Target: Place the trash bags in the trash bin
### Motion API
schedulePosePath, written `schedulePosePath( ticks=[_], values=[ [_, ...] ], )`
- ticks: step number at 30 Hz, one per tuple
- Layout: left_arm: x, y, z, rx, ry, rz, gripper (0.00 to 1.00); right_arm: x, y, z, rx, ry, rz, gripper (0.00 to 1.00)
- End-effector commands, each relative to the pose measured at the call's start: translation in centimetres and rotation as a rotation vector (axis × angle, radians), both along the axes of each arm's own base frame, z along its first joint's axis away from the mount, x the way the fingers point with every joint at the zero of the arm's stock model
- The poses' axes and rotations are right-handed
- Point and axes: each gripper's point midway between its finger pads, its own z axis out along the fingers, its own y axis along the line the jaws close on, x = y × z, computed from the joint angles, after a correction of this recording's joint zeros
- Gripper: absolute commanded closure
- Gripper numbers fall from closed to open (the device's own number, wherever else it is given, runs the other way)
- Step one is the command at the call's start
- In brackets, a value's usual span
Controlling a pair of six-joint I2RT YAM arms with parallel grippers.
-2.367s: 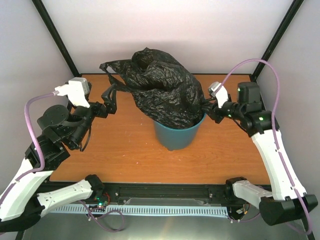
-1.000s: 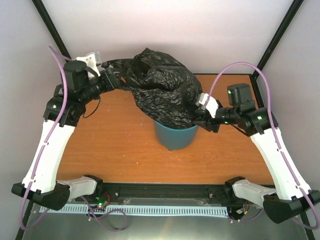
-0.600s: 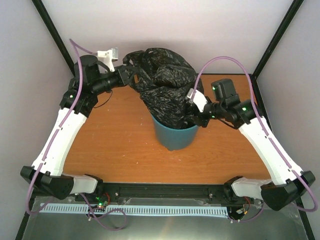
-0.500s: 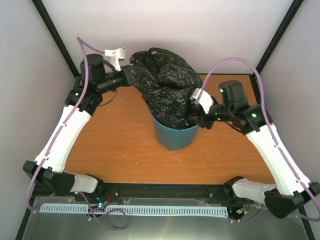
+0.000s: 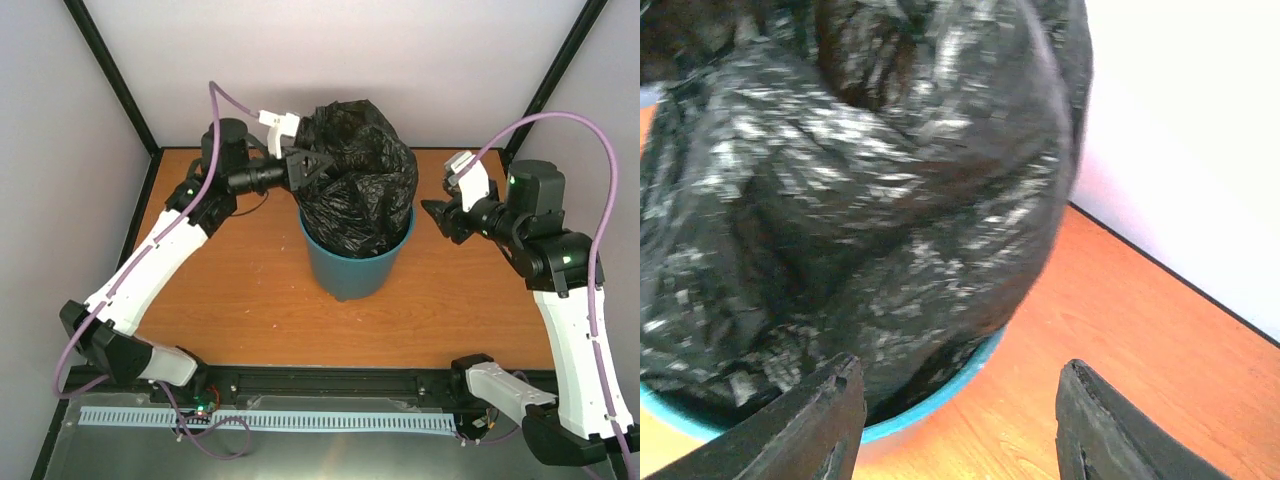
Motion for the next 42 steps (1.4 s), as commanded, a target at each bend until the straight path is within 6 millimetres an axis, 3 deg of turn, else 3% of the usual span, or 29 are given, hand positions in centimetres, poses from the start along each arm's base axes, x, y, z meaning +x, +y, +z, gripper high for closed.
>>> schedulePosePath(
  ticks=[1,3,6,11,15,19,23,29,32,37,42],
  values=[
    [-2.7,-0.1,-1.1,-0.016,-0.028,-0.062,0.99,2.6,-1.4,0.3,0.048,0.012,-0.107,0.47],
    [-3.9,0.3,-2.5,-0.019,0.0,-0.074,0.99,3.7,-1.2,-0.9,0.045,0.051,-0.116,0.46],
    [-6.0,0.6,-3.1,-0.04,0.0,-0.097,0.99,5.2,-0.8,-2.6,0.045,0.075,-0.106,0.47],
    [-9.8,1.0,-2.3,-0.073,-0.017,-0.147,0.99,6.9,0.5,-4.4,0.052,0.091,-0.05,0.49],
    [-10.8,1.7,-1.0,-0.092,-0.042,-0.155,0.99,5.9,4.0,-6.2,0.066,0.157,0.116,0.51],
    [-10.9,1.9,-0.3,-0.096,-0.057,-0.145,0.99,2.4,8.2,-8.1,0.001,0.219,0.31,0.53],
    [-10.5,2.1,0.0,-0.094,-0.071,-0.118,0.99,0.2,8.1,-7.6,-0.013,0.222,0.36,0.53],
    [-8.8,1.7,-1.3,-0.064,-0.078,-0.069,0.99,-1.2,4.6,-5.6,-0.088,0.13,0.224,0.42],
    [-7.7,0.7,-2.5,-0.051,-0.059,-0.079,0.99,-2.0,3.5,-3.8,-0.093,0.09,0.183,0.41],
    [-5.7,-1.6,-4.3,-0.053,-0.014,-0.127,0.99,-3.3,3.6,0.1,-0.036,0.022,0.203,0.41],
    [-5.3,-3.8,-5.7,-0.076,0.066,-0.226,0.99,-2.0,4.6,0.9,-0.036,0.012,0.232,0.42]
  ],
)
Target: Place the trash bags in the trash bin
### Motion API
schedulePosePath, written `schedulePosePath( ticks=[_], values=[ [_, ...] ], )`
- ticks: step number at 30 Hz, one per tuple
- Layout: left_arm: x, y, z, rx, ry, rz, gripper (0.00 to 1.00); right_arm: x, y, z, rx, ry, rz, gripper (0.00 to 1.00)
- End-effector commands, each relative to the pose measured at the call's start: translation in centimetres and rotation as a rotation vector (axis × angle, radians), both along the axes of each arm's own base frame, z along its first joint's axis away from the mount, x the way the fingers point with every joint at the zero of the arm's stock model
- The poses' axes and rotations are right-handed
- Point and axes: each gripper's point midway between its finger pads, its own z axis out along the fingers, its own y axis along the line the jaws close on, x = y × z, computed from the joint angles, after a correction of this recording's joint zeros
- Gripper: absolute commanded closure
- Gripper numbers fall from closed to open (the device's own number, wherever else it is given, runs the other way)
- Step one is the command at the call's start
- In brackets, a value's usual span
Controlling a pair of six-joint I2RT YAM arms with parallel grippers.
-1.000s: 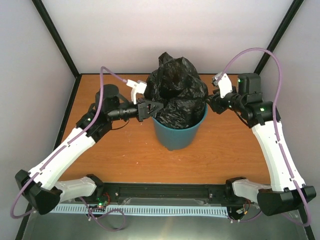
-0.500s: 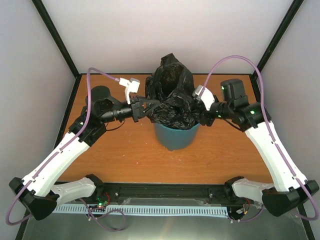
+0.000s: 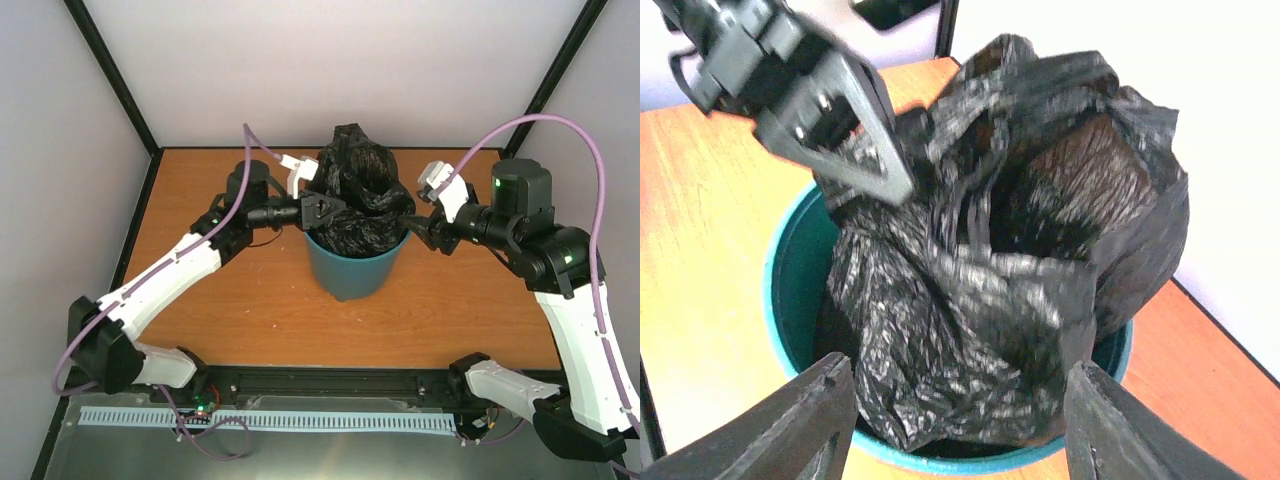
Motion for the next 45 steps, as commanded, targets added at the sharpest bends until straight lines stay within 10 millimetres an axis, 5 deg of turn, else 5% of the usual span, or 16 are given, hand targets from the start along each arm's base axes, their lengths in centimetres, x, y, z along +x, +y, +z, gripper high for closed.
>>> schedulePosePath(
  ticks=[1,7,12,16,25,32,45],
  values=[
    [-1.2,-1.6,3.1,-0.09,-0.03,-0.104,0.99,1.1,0.7,0.2,-0.023,0.021,0.025,0.42],
    [-5.2,-1.9,6.0,-0.111,-0.088,-0.146,0.99,2.9,1.4,1.3,-0.097,-0.02,0.033,0.38],
    [-6.9,-1.1,7.1,-0.134,-0.105,-0.141,0.99,4.2,3.1,-1.1,-0.199,0.023,0.063,0.36],
    [-6.6,-0.6,6.6,-0.117,-0.106,-0.099,0.99,5.5,4.0,-3.4,-0.292,0.01,0.027,0.34],
    [-6.3,-0.7,5.6,-0.098,-0.1,-0.093,0.99,7.6,3.8,-5.3,-0.361,-0.005,-0.08,0.37],
    [-5.6,-0.6,5.0,-0.06,-0.116,-0.057,0.99,5.0,5.2,-4.9,-0.289,0.055,0.044,0.31],
    [-3.9,0.0,2.7,0.012,-0.124,0.039,0.99,5.1,6.5,-8.0,-0.359,0.113,0.077,0.29]
  ],
)
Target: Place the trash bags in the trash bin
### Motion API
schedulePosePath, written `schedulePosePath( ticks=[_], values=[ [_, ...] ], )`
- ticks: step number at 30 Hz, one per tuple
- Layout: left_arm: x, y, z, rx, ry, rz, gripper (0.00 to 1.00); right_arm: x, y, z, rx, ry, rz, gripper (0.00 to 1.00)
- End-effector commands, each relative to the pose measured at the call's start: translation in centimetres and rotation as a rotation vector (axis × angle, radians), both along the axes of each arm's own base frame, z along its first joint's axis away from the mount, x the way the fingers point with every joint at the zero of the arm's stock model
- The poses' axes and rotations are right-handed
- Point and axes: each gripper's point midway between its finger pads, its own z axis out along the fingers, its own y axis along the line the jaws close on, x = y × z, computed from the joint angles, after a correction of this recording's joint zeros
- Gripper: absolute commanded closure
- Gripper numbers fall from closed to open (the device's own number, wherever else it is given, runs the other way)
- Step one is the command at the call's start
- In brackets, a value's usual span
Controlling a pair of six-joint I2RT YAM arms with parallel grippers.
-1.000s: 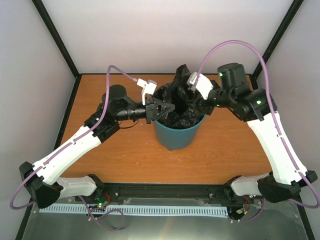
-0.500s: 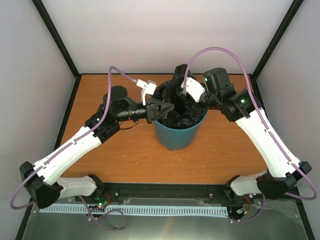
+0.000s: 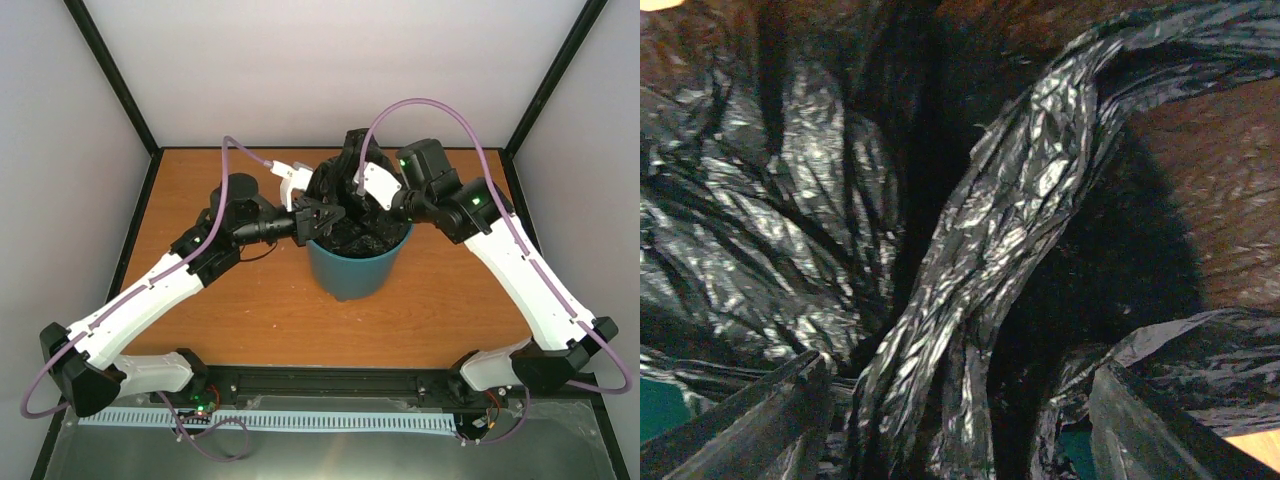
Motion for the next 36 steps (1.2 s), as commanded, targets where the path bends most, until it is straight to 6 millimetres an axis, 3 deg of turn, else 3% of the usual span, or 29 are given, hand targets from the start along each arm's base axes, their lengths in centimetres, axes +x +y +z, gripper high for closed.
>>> schedulePosePath(
  ticks=[1,4,7,13,17,20,25,31,36],
  values=[
    [0.8,0.1,-1.3,0.049,-0.025,0.048,0.99,-0.7,0.9,-1.3,-0.025,0.036,0.027,0.29],
    [1.5,-0.1,-2.0,0.073,-0.022,0.062,0.99,0.8,0.5,-1.3,-0.047,-0.004,-0.044,0.31],
    [1.8,-0.3,-2.4,0.088,-0.024,0.066,0.99,1.9,-0.3,0.5,-0.018,-0.082,-0.124,0.46],
    [3.0,1.0,-2.3,0.162,-0.06,0.156,0.99,0.8,-2.1,5.1,0.11,-0.181,-0.181,0.7],
    [3.3,2.5,-1.2,0.178,-0.098,0.212,0.99,0.4,-4.3,5.9,0.172,-0.189,-0.232,0.89],
    [3.2,3.6,-1.1,0.194,-0.109,0.241,0.99,0.4,-6.5,6.2,0.226,-0.203,-0.289,0.96],
    [2.5,4.9,-2.2,0.207,-0.089,0.253,0.99,-0.3,-9.6,6.3,0.383,-0.194,-0.349,0.97],
    [0.6,4.9,-4.2,0.202,-0.048,0.184,0.99,-1.8,-10.7,3.8,0.492,-0.167,-0.366,0.97],
    [-0.7,5.5,-4.6,0.212,-0.045,0.157,0.99,-3.3,-10.8,2.4,0.483,-0.146,-0.341,0.97]
  ],
)
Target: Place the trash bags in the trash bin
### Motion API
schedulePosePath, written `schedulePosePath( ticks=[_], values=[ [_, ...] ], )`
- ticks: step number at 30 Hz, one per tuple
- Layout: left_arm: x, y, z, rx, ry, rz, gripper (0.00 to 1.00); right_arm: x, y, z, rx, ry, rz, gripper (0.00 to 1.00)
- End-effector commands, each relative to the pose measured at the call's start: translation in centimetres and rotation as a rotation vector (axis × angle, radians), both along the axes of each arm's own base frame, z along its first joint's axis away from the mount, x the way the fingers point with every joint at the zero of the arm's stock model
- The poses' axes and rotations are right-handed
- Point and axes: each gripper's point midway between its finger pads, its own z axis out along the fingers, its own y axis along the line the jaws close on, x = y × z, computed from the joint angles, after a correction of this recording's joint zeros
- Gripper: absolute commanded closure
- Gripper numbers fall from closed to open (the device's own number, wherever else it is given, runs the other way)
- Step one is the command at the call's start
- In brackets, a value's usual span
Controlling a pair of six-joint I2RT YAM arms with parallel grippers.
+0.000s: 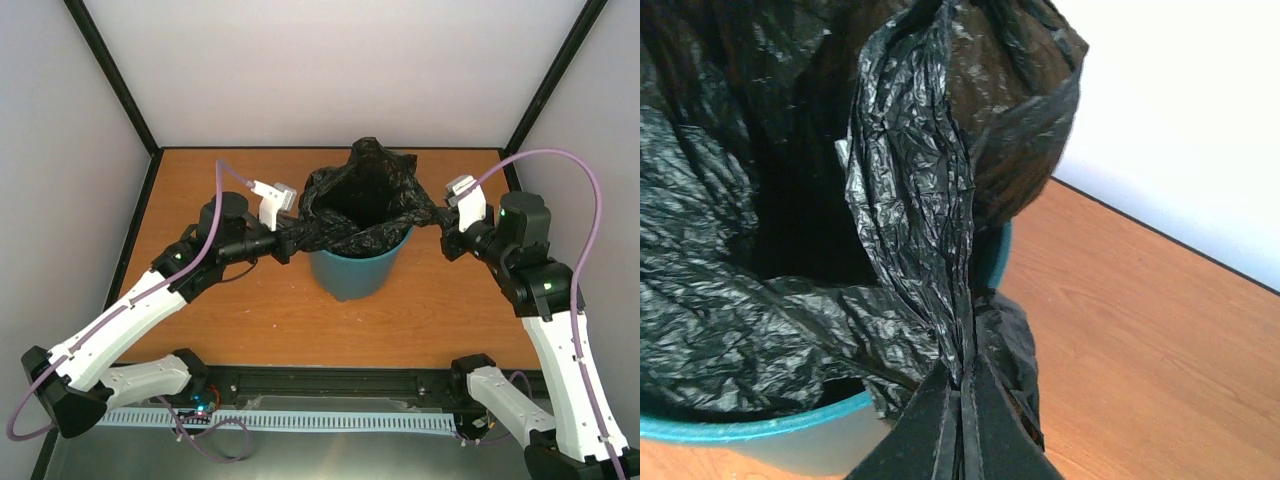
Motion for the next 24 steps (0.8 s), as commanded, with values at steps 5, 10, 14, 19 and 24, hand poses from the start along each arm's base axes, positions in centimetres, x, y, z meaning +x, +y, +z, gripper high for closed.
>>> schedulePosePath(
  ticks=[5,10,14,19,24],
  values=[
    [-3.0,1.4,1.0,-0.024,-0.032,-0.065,0.99,-3.2,0.7,0.6,0.044,-0.028,0.081,0.97],
    [-4.8,2.1,1.4,-0.037,-0.034,-0.111,0.99,-6.1,1.1,-0.1,0.034,-0.024,0.15,0.97],
    [-5.6,2.8,1.1,-0.03,-0.024,-0.108,0.99,-7.6,1.3,-1.3,0.027,-0.015,0.189,0.97],
    [-5.1,3.4,-0.6,0.01,0.006,-0.062,0.99,-7.7,1.2,-3.9,0.003,0.013,0.195,0.97],
    [-4.5,3.1,-2.9,0.034,0.049,-0.047,0.99,-7.1,1.0,-4.3,0.009,0.018,0.171,0.97]
  ],
)
